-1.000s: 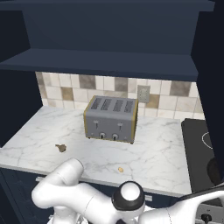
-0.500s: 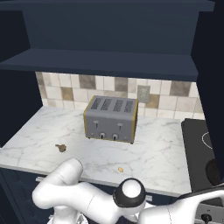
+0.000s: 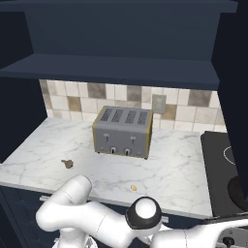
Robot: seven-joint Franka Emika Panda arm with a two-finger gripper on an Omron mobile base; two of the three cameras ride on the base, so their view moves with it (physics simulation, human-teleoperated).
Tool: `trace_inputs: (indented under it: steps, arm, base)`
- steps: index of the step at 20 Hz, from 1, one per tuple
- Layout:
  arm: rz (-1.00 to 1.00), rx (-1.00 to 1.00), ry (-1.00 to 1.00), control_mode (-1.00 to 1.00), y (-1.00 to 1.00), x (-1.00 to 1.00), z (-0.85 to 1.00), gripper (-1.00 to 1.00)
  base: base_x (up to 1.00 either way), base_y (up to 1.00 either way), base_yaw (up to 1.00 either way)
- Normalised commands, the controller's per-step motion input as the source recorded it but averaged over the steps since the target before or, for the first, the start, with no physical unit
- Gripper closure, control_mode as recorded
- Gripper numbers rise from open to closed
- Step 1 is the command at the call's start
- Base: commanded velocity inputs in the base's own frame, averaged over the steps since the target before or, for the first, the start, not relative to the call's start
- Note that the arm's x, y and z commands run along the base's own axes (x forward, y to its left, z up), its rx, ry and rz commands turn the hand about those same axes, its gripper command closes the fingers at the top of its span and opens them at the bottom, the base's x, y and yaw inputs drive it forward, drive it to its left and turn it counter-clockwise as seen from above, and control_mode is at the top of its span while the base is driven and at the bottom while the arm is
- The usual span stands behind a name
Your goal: Pick the pan from the cabinet and place it on the stove. Then turn on the stove burner for the pan.
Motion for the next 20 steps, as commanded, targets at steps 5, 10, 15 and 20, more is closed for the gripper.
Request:
trace_inputs:
  steps: [5, 10, 15, 20]
  arm:
    - [0.00, 0.01, -0.18, -1.00, 0.03, -0.50, 0.08, -1.00]
    - [0.00, 0.00, -0.21, -1.00, 0.11, -0.43, 0.22, -1.00]
    - [0.00, 0.00, -0.23, -1.00, 0.07, -0.44, 0.34, -1.00]
    - [0.00, 0.00, -0.23, -1.00, 0.12, -0.38, 0.28, -1.00]
  base:
    - [0.00, 0.00, 0.00]
    - [0.00, 0.00, 0.00]
    - [0.00, 0.00, 0.00]
    - [0.00, 0.00, 0.00]
